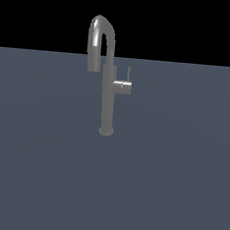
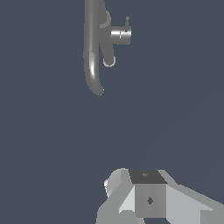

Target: Turn on the faucet by rotating a designated handle.

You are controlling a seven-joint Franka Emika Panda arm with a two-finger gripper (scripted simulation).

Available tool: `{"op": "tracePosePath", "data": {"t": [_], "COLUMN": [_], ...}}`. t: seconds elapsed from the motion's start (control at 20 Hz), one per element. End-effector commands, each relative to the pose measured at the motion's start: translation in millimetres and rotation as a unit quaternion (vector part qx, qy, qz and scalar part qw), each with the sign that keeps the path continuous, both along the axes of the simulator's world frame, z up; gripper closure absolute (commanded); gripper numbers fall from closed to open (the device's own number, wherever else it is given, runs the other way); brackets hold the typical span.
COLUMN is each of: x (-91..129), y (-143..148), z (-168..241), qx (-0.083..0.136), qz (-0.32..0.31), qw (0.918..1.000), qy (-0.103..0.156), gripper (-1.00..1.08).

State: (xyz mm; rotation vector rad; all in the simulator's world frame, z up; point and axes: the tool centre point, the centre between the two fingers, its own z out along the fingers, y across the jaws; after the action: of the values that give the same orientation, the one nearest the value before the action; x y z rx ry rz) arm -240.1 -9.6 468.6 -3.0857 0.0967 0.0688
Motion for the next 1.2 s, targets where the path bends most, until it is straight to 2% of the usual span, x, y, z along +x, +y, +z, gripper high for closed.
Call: {"op": "tracePosePath", "data": {"t": [0.0,0.35,0.6,0.9,1.15], "x": [5.2,29.7,55.5,89.0,117.5], "y": [1.1,5.5,8.2,9.3,8.1], "z": [-0.6,-3.4,-7.7,-15.8,-25.3], "qx": [0.008,0.046,0.085,0.136,0.180], "qz": [-0.008,-0.046,-0.086,-0.137,-0.181], "qw": [0.9999,0.9970,0.9897,0.9733,0.9530], "qy": [0.007,0.042,0.077,0.124,0.163], "gripper": [1.08,1.08,1.08,1.08,1.08]}}
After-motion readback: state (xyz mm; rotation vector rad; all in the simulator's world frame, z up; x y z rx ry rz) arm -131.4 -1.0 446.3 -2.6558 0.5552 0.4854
